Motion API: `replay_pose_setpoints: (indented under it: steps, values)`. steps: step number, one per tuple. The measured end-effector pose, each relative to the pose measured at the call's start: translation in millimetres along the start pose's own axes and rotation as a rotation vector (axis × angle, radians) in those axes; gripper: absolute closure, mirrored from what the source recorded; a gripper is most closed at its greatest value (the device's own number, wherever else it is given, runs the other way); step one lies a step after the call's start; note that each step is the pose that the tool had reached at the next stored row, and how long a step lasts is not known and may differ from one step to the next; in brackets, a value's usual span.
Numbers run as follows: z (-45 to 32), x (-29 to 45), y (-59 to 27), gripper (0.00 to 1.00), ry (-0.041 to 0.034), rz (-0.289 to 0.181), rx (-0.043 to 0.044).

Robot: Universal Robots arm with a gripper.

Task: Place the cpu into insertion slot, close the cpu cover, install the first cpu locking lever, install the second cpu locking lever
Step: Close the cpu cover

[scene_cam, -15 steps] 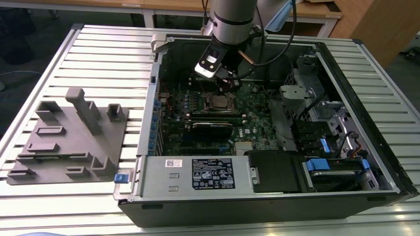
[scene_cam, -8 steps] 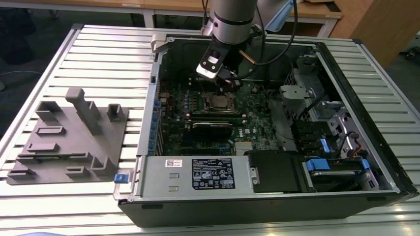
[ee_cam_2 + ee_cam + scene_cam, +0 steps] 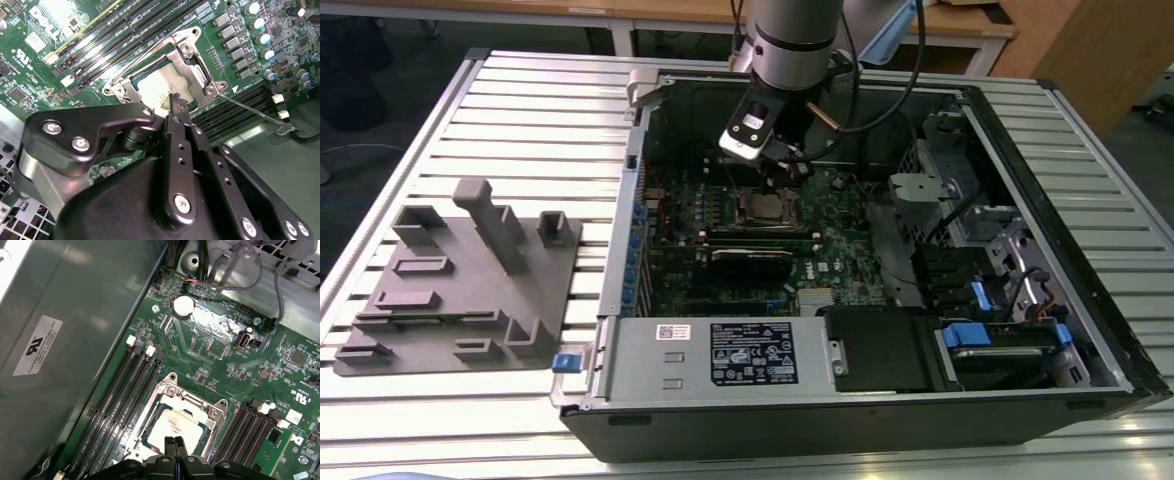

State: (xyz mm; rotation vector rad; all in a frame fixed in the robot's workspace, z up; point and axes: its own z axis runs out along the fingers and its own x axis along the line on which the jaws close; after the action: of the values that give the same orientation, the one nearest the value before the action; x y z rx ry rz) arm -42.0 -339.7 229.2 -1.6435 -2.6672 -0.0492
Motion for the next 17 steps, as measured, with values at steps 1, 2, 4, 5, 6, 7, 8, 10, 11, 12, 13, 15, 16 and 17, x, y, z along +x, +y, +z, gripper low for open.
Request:
replay_pose_setpoints:
  steps: [1,2,4,5,6,7,8,10,11,12,13,15,16,17]
  values:
    - [0.0,0.0,0.0,0.89,0.0,-0.001,0.0]
    - [0.0,0.0,0.0,0.89,0.0001,-0.004,0.0002]
    - [0.0,0.0,0.0,0.89,0.0002,-0.012,0.0003]
    - [0.0,0.0,0.0,0.89,0.0002,-0.013,0.0003]
    - [0.0,0.0,0.0,0.89,0.0003,-0.013,0.0003]
    - [0.0,0.0,0.0,0.89,0.0003,-0.015,0.0003]
    - [0.0,0.0,0.0,0.89,0.0004,-0.017,0.0004]
    - [0.0,0.0,0.0,0.89,0.0004,-0.017,0.0005]
    - [0.0,0.0,0.0,0.89,0.0004,-0.018,0.0004]
    - [0.0,0.0,0.0,0.89,0.0004,-0.018,0.0004]
    - [0.0,0.0,0.0,0.89,0.0004,-0.018,0.0005]
    - [0.0,0.0,0.0,0.89,0.0004,-0.018,0.0005]
    - [0.0,0.0,0.0,0.89,0.0004,-0.018,0.0004]
    - [0.0,0.0,0.0,0.89,0.0004,-0.018,0.0004]
